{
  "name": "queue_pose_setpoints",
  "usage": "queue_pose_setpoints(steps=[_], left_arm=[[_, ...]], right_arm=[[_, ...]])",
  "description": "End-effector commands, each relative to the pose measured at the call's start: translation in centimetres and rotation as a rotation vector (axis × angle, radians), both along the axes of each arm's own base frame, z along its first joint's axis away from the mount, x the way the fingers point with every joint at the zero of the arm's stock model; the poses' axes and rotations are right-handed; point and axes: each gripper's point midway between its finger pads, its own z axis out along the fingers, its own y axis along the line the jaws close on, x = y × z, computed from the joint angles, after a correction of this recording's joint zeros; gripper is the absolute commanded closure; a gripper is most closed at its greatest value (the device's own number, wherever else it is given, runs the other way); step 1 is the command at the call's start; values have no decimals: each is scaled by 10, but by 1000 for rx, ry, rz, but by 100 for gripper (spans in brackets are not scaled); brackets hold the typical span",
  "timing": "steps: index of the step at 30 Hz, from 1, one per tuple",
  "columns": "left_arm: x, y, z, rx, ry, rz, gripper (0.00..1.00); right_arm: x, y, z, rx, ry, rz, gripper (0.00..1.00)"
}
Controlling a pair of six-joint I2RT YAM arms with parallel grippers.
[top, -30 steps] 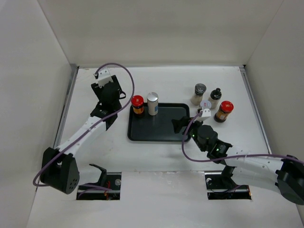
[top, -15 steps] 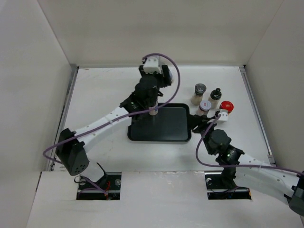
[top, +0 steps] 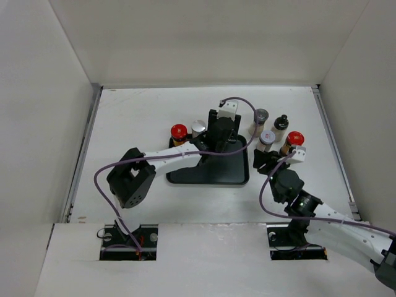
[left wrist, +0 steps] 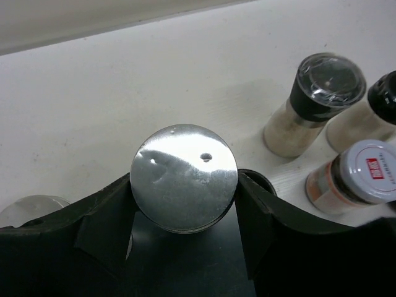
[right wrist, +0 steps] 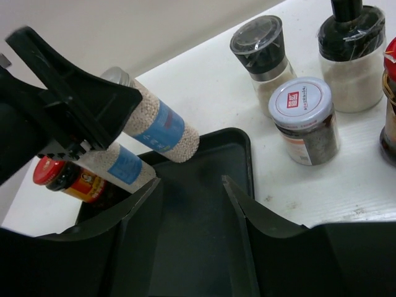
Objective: Organize the condiment bottles
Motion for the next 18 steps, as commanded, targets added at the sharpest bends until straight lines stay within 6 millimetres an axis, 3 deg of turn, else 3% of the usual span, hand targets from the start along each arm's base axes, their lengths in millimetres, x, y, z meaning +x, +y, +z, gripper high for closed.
queue_pose_setpoints(steps=[1,10,18], left_arm=[[12,4,45,-133,-109,54,66],[10,18,8,-94,-51,78,66],[-2,31,2,-82,-25,95,66]], right_arm=[[2,1,2,25,-2,0,51],[5,8,1,26,-2,21,48],[5,8,0,25,-3,23,47]])
